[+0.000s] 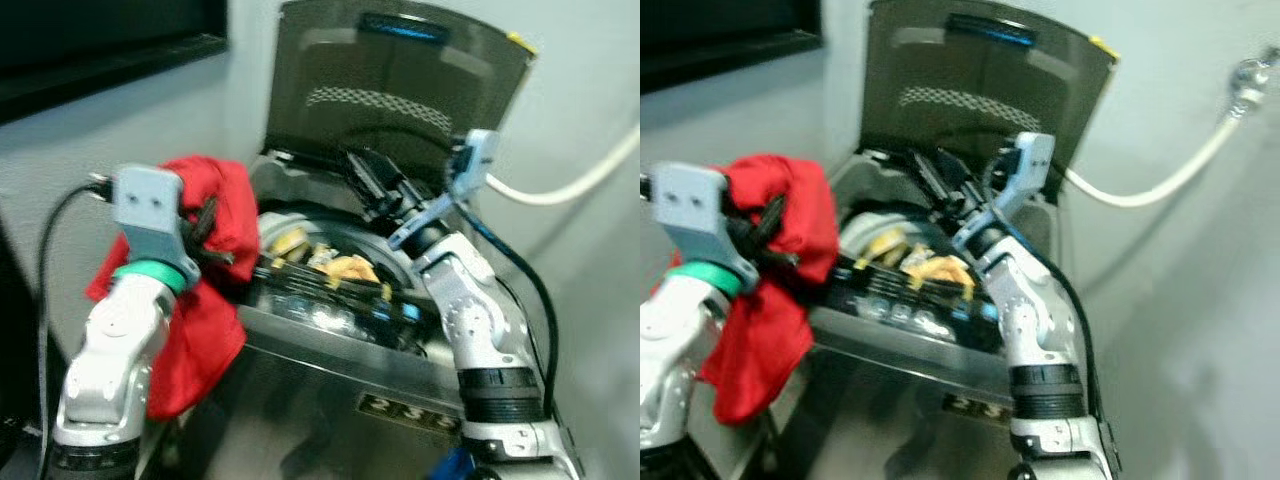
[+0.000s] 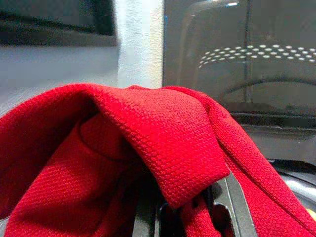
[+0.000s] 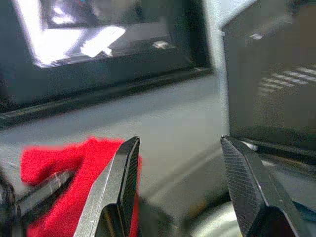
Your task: Clothes washing
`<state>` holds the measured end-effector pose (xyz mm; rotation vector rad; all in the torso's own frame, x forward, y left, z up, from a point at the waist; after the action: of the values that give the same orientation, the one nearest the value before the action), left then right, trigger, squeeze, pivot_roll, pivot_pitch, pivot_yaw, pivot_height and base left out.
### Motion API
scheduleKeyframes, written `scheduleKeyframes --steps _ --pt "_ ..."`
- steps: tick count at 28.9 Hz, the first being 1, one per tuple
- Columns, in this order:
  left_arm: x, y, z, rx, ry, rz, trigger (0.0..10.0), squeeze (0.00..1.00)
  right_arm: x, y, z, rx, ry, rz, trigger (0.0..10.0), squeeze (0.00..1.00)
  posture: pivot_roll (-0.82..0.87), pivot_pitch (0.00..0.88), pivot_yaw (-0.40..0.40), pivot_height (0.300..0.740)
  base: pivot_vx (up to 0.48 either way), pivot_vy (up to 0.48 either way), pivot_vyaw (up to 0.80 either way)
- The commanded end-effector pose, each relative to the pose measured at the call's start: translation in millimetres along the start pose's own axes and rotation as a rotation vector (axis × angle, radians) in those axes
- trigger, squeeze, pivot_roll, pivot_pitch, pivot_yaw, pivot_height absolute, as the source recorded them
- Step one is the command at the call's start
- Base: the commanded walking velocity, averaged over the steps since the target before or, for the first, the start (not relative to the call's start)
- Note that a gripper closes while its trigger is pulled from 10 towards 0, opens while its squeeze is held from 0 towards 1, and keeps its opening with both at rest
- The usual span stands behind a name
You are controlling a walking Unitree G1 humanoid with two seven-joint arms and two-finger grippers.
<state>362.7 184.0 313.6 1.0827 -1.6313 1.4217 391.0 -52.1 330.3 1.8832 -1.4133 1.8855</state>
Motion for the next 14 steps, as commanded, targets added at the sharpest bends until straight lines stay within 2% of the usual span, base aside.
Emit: scheduleKeyframes --steps 1,2,4,7,11,14 --pt "11.8 -5.7 -4.5 0.038 -0.054 0.025 10.0 0.0 7.8 0.4 5.1 -0.018 0.02 0.011 10.0 0.0 0.03 0.0 -0.081 0.74 0.0 0.0 -0.8" --pt "12.7 -7.7 -12.1 0.075 -0.085 0.018 10.0 0.0 8.8 -0.1 4.7 -0.018 0.022 0.012 10.0 0.0 0.03 0.0 -0.081 0.74 0.0 0.0 -0.8" --pt "19.4 -11.5 -37.5 0.227 -0.114 0.018 10.0 0.0 11.2 -1.1 4.2 -0.021 0.025 0.013 10.0 0.0 0.02 0.0 -0.081 0.74 0.0 0.0 -0.8" --pt "24.1 -14.3 -43.1 0.233 -0.12 0.028 10.0 0.0 11.4 -2.1 4.4 -0.031 0.028 0.01 10.0 0.0 0.02 0.0 -0.081 0.74 0.0 0.0 -0.8" --pt "15.8 -13.4 -39.5 0.179 -0.124 -0.011 10.0 0.0 10.0 -2.0 5.2 -0.041 0.032 0.004 10.0 0.0 0.01 0.0 -0.079 0.74 0.0 0.0 -0.8" --pt "7.6 -7.6 -36.1 0.162 -0.063 -0.043 10.0 0.0 8.0 -1.7 5.0 -0.043 0.05 -0.008 10.0 0.0 0.01 0.001 -0.083 0.74 0.0 0.0 -0.8"
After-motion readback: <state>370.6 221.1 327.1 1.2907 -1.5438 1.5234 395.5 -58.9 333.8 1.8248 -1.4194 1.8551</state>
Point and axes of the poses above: a point about 5 cm out from each wrist's last joint towards the gripper, its own y axis pointing back from the gripper into the wrist, its own x axis along the axis of the wrist's last joint, z = x × y, the point moved 6 cm from there along -y, pointing out of the wrist towards the gripper, and after that the axes turned 3 degrees about -y, right-handed, at the moved point
